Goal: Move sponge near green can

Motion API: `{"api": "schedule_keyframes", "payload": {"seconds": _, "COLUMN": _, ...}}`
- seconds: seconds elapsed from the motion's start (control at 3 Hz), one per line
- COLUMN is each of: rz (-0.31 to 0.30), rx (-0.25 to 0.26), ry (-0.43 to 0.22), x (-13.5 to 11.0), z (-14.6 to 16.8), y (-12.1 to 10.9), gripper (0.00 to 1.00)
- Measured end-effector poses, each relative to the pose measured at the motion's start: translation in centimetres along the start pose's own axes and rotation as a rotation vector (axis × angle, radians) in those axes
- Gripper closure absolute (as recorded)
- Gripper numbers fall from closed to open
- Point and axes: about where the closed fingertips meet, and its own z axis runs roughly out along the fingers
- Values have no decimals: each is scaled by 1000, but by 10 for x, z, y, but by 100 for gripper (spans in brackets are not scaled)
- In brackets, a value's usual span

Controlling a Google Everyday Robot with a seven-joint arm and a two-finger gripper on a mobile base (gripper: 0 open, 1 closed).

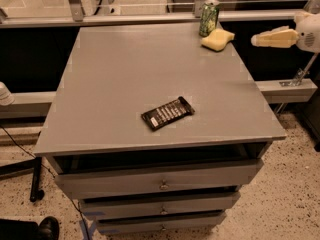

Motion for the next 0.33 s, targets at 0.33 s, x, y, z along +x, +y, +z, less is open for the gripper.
{"api": "schedule_keyframes", "payload": {"seconds": 0.33, "rz": -4, "rx": -72, "ry": 12, "x": -3, "z": -5, "y": 15, "gripper": 0}}
